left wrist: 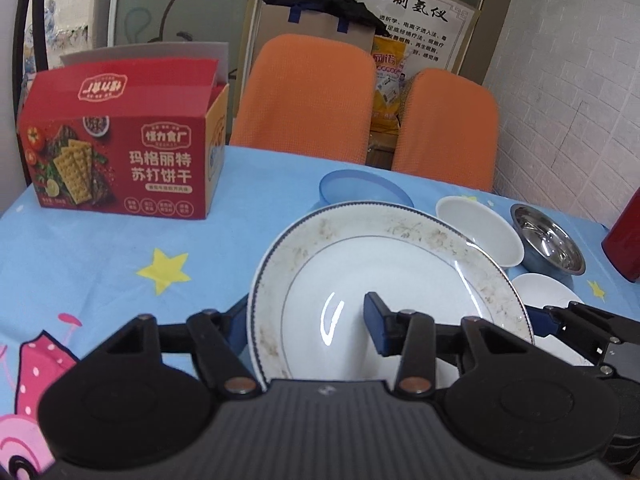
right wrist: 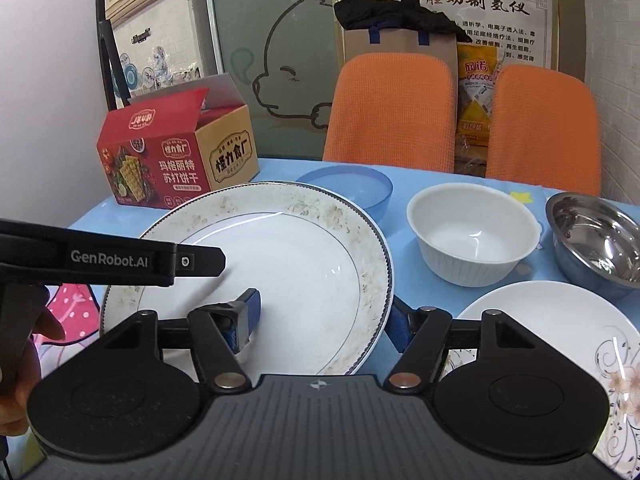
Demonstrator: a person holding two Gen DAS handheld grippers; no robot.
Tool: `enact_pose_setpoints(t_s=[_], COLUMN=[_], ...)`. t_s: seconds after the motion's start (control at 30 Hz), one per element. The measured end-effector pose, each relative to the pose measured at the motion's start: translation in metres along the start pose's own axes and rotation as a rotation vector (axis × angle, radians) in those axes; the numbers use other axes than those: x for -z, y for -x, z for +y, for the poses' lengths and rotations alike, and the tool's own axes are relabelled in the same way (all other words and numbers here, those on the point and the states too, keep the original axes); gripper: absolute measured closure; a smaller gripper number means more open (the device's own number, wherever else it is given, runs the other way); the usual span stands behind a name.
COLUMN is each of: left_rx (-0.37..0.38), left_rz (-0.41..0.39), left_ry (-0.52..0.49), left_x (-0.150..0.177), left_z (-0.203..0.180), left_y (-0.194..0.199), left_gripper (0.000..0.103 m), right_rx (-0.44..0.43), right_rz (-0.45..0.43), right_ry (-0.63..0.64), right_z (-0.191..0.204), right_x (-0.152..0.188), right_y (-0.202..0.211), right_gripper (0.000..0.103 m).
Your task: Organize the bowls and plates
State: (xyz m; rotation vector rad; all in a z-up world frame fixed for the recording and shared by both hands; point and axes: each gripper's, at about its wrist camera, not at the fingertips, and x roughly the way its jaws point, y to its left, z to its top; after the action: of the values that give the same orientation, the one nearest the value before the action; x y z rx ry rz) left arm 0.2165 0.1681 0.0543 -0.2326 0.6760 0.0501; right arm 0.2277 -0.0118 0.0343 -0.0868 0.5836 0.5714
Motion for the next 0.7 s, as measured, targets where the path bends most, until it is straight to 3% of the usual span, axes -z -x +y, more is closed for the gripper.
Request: enact_pose_setpoints(t_s=[0.33, 0.7], left_rx=[-0.017, -0.035], left_rz=[0.017, 0.019], left_ry=[0.026, 0.057], left_x=[0.056, 0.108], left_z=[0.005, 0.019], left_y=[0.061, 0.096], left_gripper=[0.058, 0.057], right_rx=[-0.028, -0.056], right_rz=[0.012, 0.06], right_ry=[-0.01, -0.03], right_z=[0.038, 0.069], right_x=[0.042, 0.087], right_y=[0.053, 0.072], right_gripper=[0.0, 0.0])
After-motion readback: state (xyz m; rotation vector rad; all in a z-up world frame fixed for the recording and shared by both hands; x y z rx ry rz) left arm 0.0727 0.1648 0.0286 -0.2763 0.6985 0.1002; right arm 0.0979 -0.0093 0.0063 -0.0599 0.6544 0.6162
